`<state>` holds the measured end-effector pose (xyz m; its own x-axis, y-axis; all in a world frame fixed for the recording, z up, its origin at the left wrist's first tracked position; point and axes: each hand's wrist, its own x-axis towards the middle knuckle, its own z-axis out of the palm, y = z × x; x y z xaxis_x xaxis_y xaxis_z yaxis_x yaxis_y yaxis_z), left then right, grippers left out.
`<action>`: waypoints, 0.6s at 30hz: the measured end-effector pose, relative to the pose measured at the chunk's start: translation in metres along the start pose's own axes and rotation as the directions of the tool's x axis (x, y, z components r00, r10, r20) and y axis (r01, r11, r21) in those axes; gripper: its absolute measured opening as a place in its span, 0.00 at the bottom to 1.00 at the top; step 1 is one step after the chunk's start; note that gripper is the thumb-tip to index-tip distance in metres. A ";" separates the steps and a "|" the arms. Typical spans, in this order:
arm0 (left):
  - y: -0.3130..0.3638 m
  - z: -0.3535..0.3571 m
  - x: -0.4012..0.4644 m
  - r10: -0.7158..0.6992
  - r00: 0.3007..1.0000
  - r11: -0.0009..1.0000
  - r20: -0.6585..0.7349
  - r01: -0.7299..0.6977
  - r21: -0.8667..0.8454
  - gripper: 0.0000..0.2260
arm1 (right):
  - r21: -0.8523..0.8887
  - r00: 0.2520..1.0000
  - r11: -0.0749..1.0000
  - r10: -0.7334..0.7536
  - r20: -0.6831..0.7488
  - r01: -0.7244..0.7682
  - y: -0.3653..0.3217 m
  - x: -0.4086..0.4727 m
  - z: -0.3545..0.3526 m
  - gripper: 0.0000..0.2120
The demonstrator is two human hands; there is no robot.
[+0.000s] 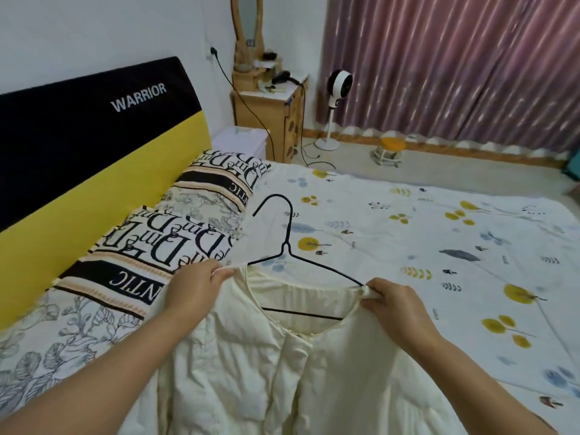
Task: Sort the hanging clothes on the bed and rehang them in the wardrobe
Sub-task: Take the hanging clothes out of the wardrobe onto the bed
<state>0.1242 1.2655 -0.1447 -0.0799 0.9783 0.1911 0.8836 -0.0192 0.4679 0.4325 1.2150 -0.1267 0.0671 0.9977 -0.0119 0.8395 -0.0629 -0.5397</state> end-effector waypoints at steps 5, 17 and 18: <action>-0.027 0.073 0.063 0.013 0.997 1.000 0.082 -0.012 -0.015 0.16 | -0.252 0.997 0.964 0.080 -0.009 -0.079 0.021 0.069 0.051 0.05; -0.077 0.230 0.137 0.023 0.944 0.961 0.330 -0.112 0.252 0.17 | -0.261 0.950 0.920 0.312 0.032 -0.293 0.095 0.168 0.190 0.11; -0.081 0.241 0.138 0.013 0.939 0.961 0.344 -0.106 0.254 0.17 | -0.258 0.944 0.917 0.326 0.050 -0.303 0.100 0.171 0.200 0.11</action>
<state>0.1524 1.4519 -0.3640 0.0951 0.9892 -0.1117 0.9751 -0.0700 0.2105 0.4206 1.3847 -0.3509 0.3097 0.9227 -0.2295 0.8890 -0.3666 -0.2743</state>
